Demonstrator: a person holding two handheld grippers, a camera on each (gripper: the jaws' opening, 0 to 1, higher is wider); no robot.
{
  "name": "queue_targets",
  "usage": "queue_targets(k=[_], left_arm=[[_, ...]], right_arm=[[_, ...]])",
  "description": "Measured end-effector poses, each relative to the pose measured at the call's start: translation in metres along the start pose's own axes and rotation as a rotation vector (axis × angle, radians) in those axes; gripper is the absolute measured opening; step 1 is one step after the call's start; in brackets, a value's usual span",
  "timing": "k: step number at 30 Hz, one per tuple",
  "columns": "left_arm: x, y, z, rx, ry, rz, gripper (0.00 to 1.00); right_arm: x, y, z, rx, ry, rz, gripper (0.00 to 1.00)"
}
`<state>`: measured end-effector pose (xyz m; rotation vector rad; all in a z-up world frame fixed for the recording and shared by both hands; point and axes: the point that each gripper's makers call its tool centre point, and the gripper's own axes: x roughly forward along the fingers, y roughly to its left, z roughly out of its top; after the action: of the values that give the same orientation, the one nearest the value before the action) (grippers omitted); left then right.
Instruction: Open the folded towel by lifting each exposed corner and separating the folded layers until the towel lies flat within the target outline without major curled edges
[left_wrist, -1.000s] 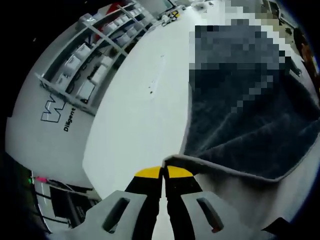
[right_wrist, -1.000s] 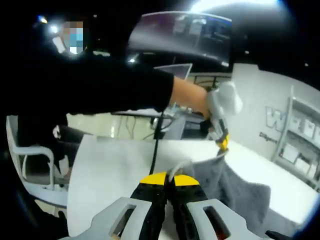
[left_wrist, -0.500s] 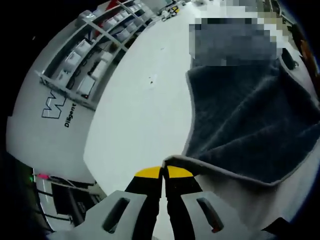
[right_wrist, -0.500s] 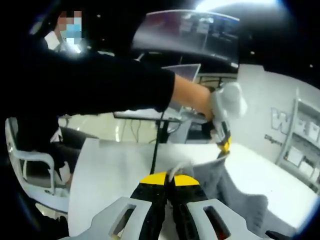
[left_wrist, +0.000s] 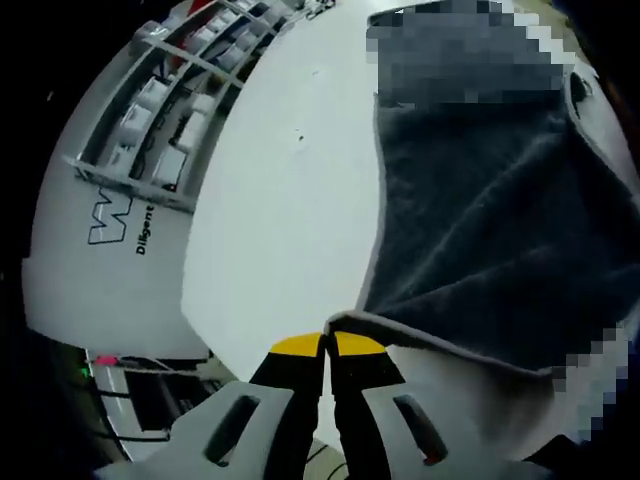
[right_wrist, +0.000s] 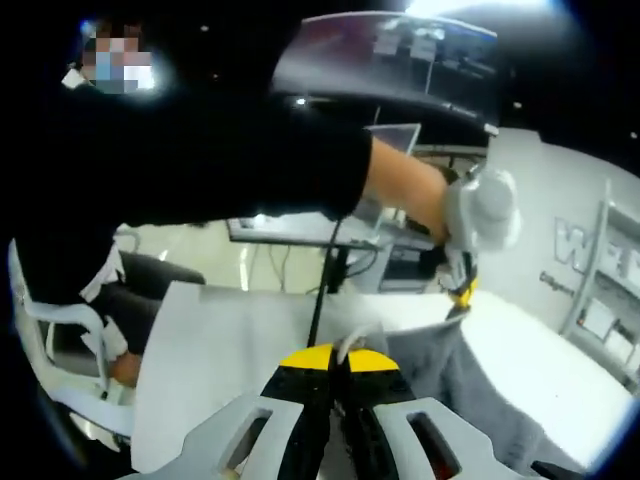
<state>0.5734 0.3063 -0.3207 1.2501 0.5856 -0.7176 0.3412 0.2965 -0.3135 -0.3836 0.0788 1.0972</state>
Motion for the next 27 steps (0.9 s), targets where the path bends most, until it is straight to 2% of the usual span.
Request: queue_targets(k=[10, 18, 21, 27], left_arm=[[0.013, 0.017, -0.017, -0.022, -0.003, -0.009, 0.01], [0.002, 0.008, -0.019, -0.019, 0.006, -0.009, 0.01], [0.001, 0.002, -0.027, 0.001, 0.035, -0.02, 0.01], [-0.001, -0.005, -0.033, 0.017, 0.05, -0.03, 0.01]], right_arm=[[0.015, 0.013, -0.007, 0.008, 0.033, 0.039, 0.0], [0.023, 0.026, -0.002, -0.007, 0.038, 0.067, 0.0], [0.025, 0.032, -0.003, -0.003, 0.042, 0.077, 0.0], [0.03, 0.042, -0.006, -0.011, 0.052, 0.096, 0.0]])
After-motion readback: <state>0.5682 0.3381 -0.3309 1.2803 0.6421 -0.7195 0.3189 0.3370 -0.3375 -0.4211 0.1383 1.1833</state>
